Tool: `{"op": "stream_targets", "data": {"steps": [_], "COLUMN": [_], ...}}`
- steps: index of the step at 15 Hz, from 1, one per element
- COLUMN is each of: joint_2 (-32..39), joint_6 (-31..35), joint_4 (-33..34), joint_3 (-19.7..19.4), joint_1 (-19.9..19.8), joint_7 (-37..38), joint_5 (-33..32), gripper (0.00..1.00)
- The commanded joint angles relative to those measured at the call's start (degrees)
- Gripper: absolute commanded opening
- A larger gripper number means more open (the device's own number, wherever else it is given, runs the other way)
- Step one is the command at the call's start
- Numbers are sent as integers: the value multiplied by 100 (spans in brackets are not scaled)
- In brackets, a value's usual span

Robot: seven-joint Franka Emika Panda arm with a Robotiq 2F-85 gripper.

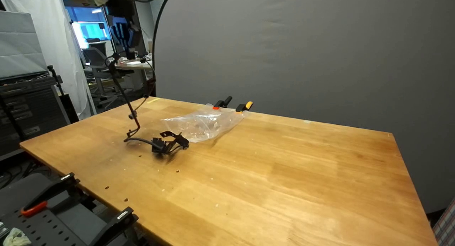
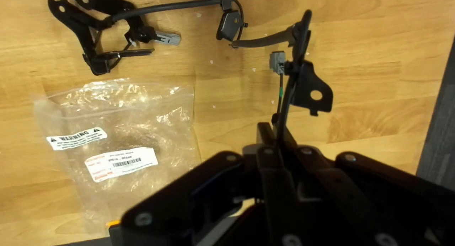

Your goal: Take the black object out of the plastic and put it on the table

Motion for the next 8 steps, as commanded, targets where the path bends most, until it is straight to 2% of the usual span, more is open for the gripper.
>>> {"op": "stream_targets", "data": {"steps": [1, 4, 8], "joint_2": [580, 884, 946], "joint_6": [633, 875, 1130], "joint_4": [-127, -223, -580], "joint_3": [-124, -241, -527], "joint_1": [43, -18, -163], "joint_7": [-564, -974, -1285], "joint_5": [-15, -220, -763], "gripper": [1, 1, 1]}}
